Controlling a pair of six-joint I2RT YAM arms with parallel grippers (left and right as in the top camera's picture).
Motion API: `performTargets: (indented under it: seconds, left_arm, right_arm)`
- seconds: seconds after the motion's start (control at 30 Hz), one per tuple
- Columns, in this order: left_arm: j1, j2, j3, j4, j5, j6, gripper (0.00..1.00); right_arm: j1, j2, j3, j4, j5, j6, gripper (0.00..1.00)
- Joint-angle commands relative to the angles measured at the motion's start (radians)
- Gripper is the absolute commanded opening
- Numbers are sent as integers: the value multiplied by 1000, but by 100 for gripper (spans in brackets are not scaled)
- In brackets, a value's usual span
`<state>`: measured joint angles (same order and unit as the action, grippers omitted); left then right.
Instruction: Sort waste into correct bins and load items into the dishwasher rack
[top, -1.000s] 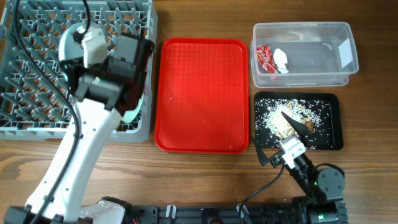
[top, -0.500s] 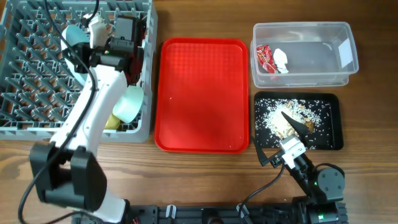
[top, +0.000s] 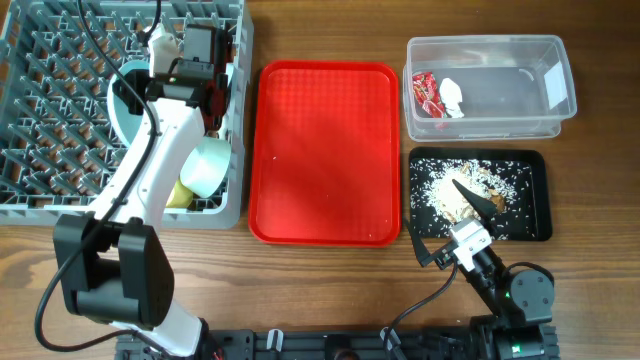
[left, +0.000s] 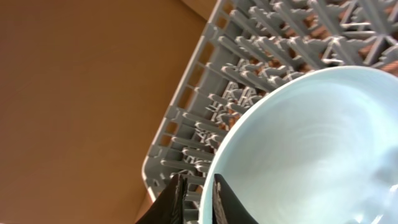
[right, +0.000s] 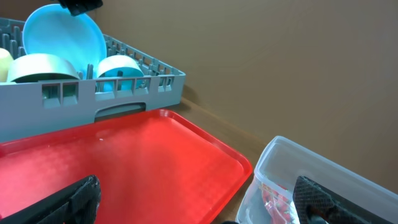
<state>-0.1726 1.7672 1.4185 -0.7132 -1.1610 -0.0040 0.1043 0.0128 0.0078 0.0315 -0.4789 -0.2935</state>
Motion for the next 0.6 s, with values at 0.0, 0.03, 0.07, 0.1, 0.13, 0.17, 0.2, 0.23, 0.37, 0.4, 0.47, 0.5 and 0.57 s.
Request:
performTargets:
  seconds: [0.0, 0.03, 0.07, 0.1, 0.13, 0.17, 0.2, 0.23, 0.37, 0.4, 0.47, 0.5, 0.57]
  left_arm:
    - [-40, 0, 3, 3, 54, 1, 23]
    - [-55, 0, 3, 3, 54, 1, 25]
    - [-77, -2, 3, 3, 54, 1, 29]
    - [-101, -2, 3, 3, 54, 1, 32]
    - [-126, -6, 3, -1, 53, 1, 33]
    - [-158, -12, 3, -8, 53, 1, 40]
    - [-184, -22, 3, -12, 49, 0, 45]
    - [-206, -37, 3, -12, 50, -2, 52]
    - [-334, -209, 3, -92, 194, -144, 82]
    - [-351, -255, 3, -120, 258, -192, 87]
    - [-371, -369, 3, -195, 459, -300, 93]
    - [-372, -435, 3, -228, 572, -331, 100]
    - [-372, -548, 3, -287, 739, -349, 100]
  right_arm:
    - [4, -9, -3, 5, -16, -2, 100]
    - [4, -9, -3, 5, -16, -2, 100]
    - [4, -9, -3, 5, -16, -2, 100]
    - [4, -9, -3, 5, -16, -2, 100]
    - [4, -9, -3, 5, -16, -2, 100]
    - [4, -9, -3, 5, -16, -2, 100]
    - [4, -9, -3, 5, -16, -3, 100]
    - [4, -9, -3, 5, -16, -2, 100]
    - [4, -9, -3, 5, -16, -2, 100]
    - [4, -9, -3, 5, -16, -2, 100]
    - [4, -9, -3, 5, -16, -2, 100]
    - [4, -9, -3, 5, -16, -2, 100]
    - [4, -9, -3, 5, -16, -3, 100]
